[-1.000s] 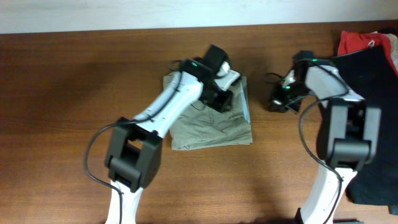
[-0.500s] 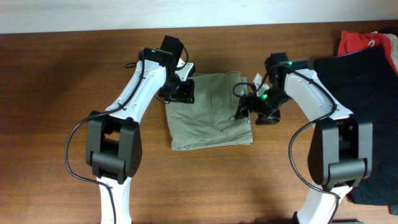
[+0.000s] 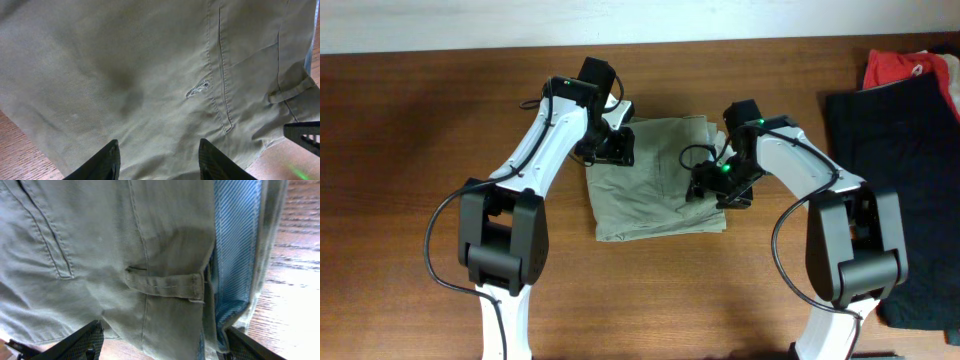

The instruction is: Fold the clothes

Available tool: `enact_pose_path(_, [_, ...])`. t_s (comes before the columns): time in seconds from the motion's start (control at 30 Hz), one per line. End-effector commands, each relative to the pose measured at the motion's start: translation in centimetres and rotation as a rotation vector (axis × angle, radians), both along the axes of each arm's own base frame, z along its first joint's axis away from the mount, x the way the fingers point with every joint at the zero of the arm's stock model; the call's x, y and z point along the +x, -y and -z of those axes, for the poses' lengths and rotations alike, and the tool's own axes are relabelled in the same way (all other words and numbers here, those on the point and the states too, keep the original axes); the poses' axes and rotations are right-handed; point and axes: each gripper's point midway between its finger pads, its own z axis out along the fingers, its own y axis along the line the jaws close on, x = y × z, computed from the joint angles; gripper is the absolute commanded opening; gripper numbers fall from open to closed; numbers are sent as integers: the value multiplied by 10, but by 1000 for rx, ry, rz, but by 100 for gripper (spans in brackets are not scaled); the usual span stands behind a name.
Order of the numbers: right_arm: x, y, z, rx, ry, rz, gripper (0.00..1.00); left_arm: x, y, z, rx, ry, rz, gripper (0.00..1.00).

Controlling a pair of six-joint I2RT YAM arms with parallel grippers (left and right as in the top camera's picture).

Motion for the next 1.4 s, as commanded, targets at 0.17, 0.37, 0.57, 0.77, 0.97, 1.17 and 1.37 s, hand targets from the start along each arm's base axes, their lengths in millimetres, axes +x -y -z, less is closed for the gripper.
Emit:
enact_pose_path(0.17, [0,11,7,-89,-7,32,75,-3,-2,2,11,-9,-4,50])
enact_pose_path(0.37, [0,14,12,-104,0,32,75,-3,-2,2,11,-10,-3,51])
enact_pose_path(0.57, [6,13,12,-101,25,34,38,-2,-6,3,32,-2,-6,50])
enact_pose_path(0.77, [8,14,12,-107,35,39,18,-2,-6,3,32,-3,-6,51])
enact_pose_path(0.97, [14,24,-2,-174,45,105,4,-2,-6,3,32,-2,-6,51])
enact_pose_path(1.17, [8,26,-74,-140,179,124,4,0,-9,4,49,5,-9,51])
enact_pose_path(1.37, [-12,46,-45,-258,85,195,4,-1,-9,4,50,4,-9,51])
